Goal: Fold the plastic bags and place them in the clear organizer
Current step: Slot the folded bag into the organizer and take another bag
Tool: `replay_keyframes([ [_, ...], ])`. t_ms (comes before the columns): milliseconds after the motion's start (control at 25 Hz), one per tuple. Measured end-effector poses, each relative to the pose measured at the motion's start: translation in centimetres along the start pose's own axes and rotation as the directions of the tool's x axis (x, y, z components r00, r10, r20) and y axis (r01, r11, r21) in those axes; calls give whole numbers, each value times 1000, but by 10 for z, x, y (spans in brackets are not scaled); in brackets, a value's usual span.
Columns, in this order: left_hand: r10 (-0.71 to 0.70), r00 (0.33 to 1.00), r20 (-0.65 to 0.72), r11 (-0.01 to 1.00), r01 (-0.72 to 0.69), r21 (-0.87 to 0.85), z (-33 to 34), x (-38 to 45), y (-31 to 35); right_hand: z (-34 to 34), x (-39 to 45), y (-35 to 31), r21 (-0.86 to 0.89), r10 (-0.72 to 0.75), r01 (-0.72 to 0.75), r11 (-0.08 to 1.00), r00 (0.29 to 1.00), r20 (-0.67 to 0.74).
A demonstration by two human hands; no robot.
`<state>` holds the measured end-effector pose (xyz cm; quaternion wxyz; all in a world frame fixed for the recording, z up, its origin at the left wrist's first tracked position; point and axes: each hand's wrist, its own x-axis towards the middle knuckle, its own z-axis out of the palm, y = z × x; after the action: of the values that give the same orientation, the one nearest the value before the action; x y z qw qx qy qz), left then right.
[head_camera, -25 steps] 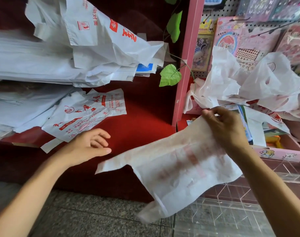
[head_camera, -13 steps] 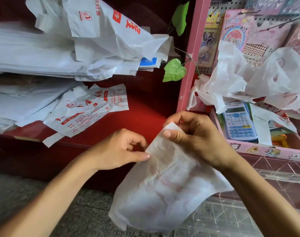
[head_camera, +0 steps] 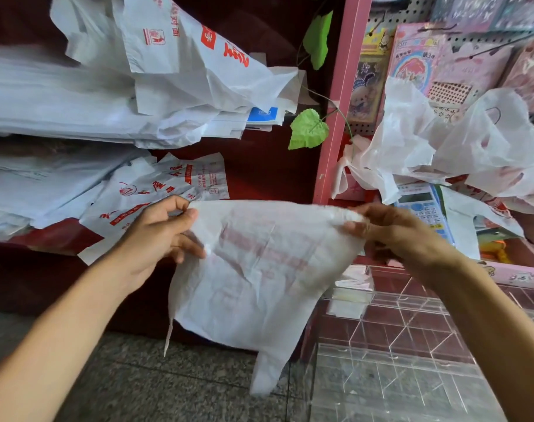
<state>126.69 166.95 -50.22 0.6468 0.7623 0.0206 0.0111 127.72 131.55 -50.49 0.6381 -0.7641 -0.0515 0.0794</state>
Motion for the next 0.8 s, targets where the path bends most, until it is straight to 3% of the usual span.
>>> replay_keyframes([
  [120,-49,998,-36,986,42,-162,3,-1,2,15,0,17,-32,316,-316,948,929,190],
  [240,-86,996,-27,967,77,-244,2,-2,2,43,3,28,48,338,-356,933,915,222],
  [320,-105,994,-17,960,97,-264,2,2,0,57,9,26,223,226,-246,943,968,108],
  [400,-51,994,-98,948,17,-319,0,6,-2,65,9,16,249,-18,17,968,1000,0],
  [520,238,944,-227,853,-315,-416,-4,4,0,70,-2,-3,10,-448,450,893,892,-62],
  [600,354,917,-184,764,-397,-509,-9,-1,6,70,-5,-7,-113,-599,592,798,800,-33],
  [640,339,926,-166,753,-373,-543,-11,-2,9,69,-4,-5,-206,-643,624,753,765,-30],
  [720,197,966,-167,794,-257,-552,-13,3,3,64,8,8,-400,-668,650,646,735,116],
  [800,13,975,-223,926,-96,-365,-13,11,-11,62,16,22,-432,-541,599,675,799,263],
])
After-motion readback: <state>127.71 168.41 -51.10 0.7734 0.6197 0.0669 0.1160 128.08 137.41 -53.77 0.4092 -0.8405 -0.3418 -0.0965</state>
